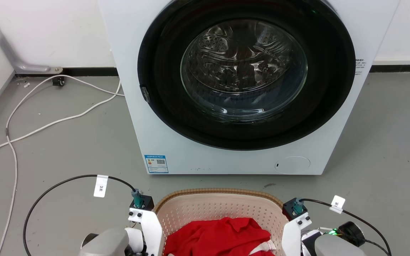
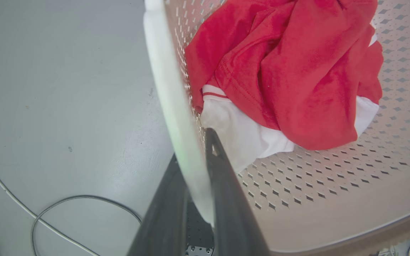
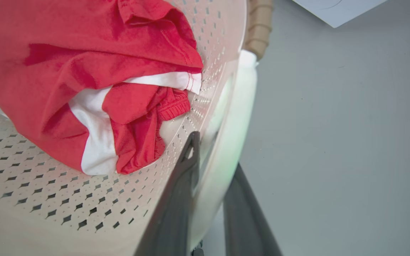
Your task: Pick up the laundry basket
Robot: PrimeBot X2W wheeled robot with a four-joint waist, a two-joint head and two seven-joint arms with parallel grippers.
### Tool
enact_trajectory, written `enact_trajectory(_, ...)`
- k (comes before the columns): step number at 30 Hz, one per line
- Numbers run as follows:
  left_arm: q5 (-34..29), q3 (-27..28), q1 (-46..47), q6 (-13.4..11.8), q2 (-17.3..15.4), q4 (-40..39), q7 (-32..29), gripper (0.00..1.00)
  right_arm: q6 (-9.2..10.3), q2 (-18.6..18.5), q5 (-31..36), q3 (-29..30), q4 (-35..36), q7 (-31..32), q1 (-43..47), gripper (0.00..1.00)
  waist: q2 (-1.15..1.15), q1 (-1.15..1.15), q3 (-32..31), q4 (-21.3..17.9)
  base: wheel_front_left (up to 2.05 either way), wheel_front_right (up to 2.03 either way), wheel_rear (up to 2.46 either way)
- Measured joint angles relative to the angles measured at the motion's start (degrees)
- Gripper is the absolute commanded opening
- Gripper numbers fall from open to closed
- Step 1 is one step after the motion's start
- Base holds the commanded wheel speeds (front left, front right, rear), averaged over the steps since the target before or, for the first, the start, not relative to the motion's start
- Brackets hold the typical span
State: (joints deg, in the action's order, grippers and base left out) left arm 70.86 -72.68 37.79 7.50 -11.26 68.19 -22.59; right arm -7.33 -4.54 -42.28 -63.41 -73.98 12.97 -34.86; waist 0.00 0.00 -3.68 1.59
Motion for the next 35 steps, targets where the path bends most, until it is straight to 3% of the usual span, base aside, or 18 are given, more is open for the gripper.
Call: enact_trajectory(35,0.4,-0.4,0.0,0.0,-0.1,-0.2,-0.2,0.0,0.0,-0.4,-2.7,-2.7,0.0,0.1,-0.1,0.0,0.0,0.0,0.4,-0.1,0.0,0.0,0.0)
